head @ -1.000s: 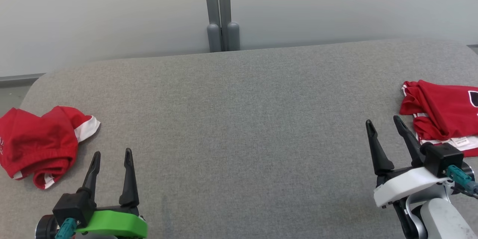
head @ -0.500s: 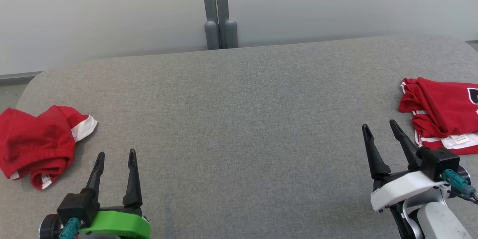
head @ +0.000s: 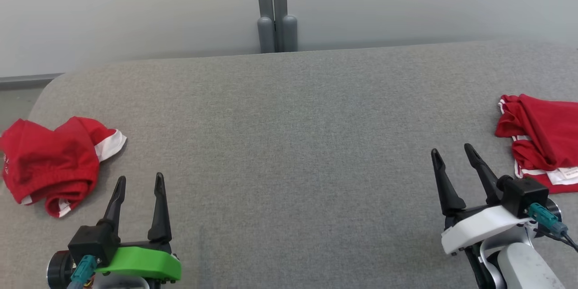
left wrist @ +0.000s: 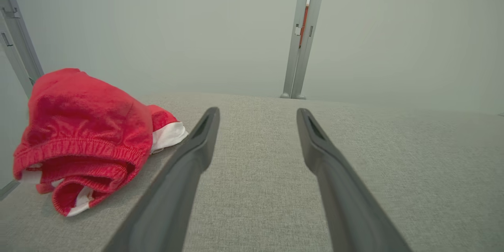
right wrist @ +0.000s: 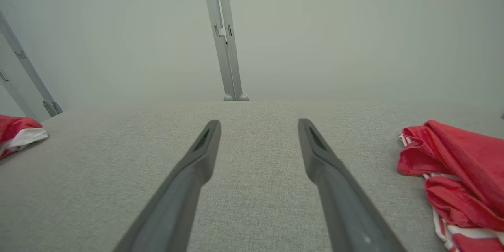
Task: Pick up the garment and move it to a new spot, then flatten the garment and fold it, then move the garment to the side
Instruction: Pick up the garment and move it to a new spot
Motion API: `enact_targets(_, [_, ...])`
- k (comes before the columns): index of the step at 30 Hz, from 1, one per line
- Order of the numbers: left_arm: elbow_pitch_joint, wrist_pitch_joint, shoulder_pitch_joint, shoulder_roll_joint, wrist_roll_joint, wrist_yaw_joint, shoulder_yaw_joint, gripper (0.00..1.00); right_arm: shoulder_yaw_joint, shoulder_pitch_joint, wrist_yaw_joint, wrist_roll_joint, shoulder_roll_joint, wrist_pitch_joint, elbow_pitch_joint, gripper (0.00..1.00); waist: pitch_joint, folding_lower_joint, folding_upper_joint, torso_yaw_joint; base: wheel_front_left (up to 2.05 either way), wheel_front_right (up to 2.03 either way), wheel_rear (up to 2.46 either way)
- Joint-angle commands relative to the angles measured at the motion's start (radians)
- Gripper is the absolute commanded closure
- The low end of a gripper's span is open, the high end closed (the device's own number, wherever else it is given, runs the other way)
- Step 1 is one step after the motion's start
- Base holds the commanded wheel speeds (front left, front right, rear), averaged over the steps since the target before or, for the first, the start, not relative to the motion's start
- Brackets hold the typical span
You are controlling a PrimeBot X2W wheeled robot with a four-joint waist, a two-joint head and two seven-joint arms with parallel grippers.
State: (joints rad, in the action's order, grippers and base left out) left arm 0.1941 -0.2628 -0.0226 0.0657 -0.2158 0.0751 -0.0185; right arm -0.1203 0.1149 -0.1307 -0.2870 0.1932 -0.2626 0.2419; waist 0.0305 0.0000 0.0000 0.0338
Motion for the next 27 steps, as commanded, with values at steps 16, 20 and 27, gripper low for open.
enact_targets(16, [0.001, -0.001, -0.012, -0.004, 0.006, -0.013, 0.048, 0.0, -0.051, 0.036, 0.0, -0.014, -0.015, -0.003, 0.026, 0.0, 0.015, 0.0, 0.0, 0.28, 0.0, 0.0, 0.0])
enact_targets(20, [0.015, -0.001, -0.004, -0.005, -0.005, -0.016, 0.058, 0.0, -0.066, 0.037, 0.0, -0.015, -0.014, -0.003, 0.027, 0.0, 0.017, 0.0, 0.0, 0.327, 0.0, 0.0, 0.0])
enact_targets(27, [0.028, -0.001, -0.014, -0.007, -0.011, -0.022, 0.064, 0.0, -0.077, 0.049, 0.0, -0.014, -0.008, -0.003, 0.031, 0.0, 0.021, 0.0, 0.0, 0.36, 0.0, 0.0, 0.0])
